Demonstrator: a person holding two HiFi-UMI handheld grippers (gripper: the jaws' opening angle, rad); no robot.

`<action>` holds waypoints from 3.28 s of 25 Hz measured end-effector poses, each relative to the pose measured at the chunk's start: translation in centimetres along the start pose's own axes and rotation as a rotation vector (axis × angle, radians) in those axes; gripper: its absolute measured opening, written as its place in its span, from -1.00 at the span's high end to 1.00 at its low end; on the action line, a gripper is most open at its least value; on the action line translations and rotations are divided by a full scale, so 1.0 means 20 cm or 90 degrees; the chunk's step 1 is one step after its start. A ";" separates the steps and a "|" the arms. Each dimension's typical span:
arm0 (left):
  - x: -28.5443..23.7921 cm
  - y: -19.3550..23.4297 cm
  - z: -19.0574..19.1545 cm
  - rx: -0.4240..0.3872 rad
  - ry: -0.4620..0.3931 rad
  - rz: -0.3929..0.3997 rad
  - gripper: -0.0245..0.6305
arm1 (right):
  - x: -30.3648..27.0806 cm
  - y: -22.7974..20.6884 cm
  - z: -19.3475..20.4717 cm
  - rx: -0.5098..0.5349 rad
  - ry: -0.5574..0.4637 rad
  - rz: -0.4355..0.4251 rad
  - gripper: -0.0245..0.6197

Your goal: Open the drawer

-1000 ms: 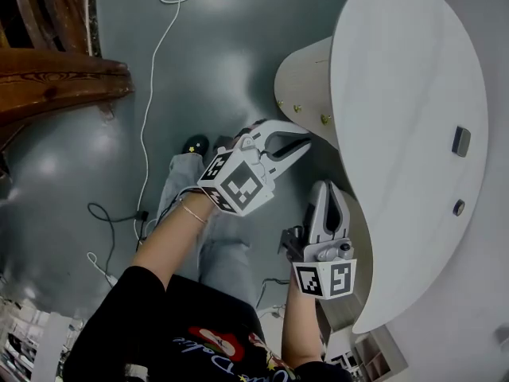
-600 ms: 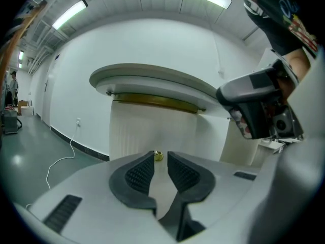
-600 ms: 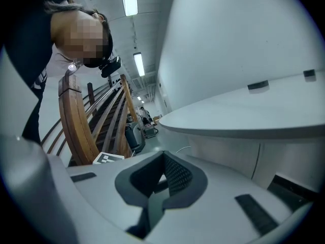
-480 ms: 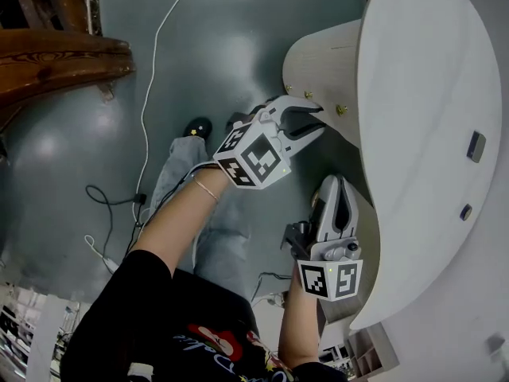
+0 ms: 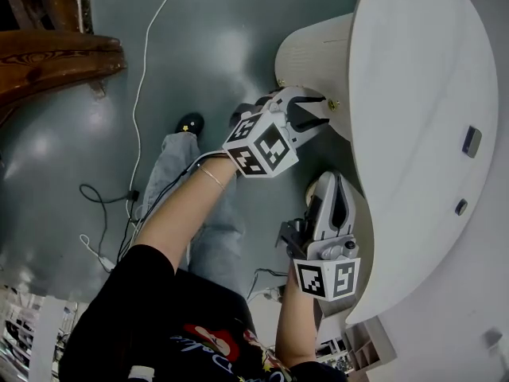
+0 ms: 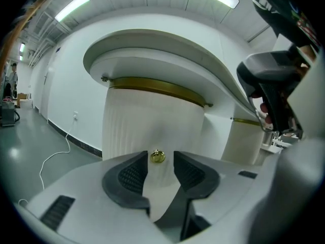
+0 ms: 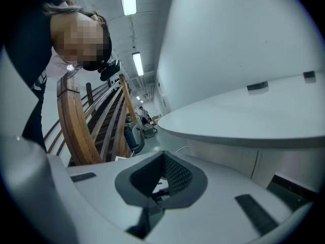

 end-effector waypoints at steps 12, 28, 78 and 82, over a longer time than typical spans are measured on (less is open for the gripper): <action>-0.08 0.03 0.01 0.009 0.012 0.010 0.50 | 0.00 -0.01 0.01 -0.003 0.004 0.009 0.92; -0.12 0.05 0.02 -0.003 0.020 -0.012 0.62 | 0.02 -0.04 0.02 0.001 0.003 0.027 0.92; 0.16 -0.05 0.11 -0.021 0.054 0.003 0.63 | -0.01 0.11 0.00 0.014 0.009 -0.003 0.92; 0.18 -0.06 0.12 -0.017 0.053 0.002 0.63 | 0.00 0.11 -0.01 0.014 0.007 -0.003 0.92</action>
Point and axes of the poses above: the fingertips, and each gripper's own axes: x backward along the fingers, y to its left, z out of its underside, the point moved 8 cm from there along x, backward along the fingers, and after that the axes turned 11 degrees about z, right-handed, at the moved point
